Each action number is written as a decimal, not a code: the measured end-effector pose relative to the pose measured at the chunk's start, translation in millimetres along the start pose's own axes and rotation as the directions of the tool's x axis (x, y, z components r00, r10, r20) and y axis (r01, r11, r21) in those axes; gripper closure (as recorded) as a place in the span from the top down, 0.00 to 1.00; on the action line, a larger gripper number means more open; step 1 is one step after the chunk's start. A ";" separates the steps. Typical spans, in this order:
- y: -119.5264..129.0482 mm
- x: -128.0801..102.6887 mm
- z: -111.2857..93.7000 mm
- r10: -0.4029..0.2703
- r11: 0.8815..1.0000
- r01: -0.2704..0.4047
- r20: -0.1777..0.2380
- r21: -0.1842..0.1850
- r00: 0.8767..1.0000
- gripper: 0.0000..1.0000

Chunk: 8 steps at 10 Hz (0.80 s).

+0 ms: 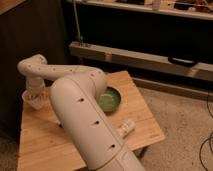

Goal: Place the ceramic cup in the ceramic bowl

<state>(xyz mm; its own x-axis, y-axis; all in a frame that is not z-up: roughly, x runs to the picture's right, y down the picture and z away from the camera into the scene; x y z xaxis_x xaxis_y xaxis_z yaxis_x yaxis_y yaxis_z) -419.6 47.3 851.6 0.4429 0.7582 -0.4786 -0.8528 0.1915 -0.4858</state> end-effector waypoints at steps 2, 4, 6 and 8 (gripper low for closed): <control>-8.2 -1.6 -9.9 0.003 1.000 -0.004 0.022 0.030 1.000 0.03; -26.8 -0.6 -38.8 0.022 1.000 -0.023 0.043 0.011 0.999 0.00; -59.2 3.4 -76.4 0.056 0.998 -0.054 0.054 -0.035 0.997 0.00; -102.4 14.0 -113.6 0.109 0.993 -0.106 0.054 -0.057 0.993 0.00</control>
<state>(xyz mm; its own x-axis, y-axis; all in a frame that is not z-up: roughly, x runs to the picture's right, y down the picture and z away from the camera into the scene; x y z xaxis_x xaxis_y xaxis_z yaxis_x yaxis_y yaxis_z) -294.7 -32.5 811.5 0.3315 0.8070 -0.4887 -0.8781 0.0743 -0.4728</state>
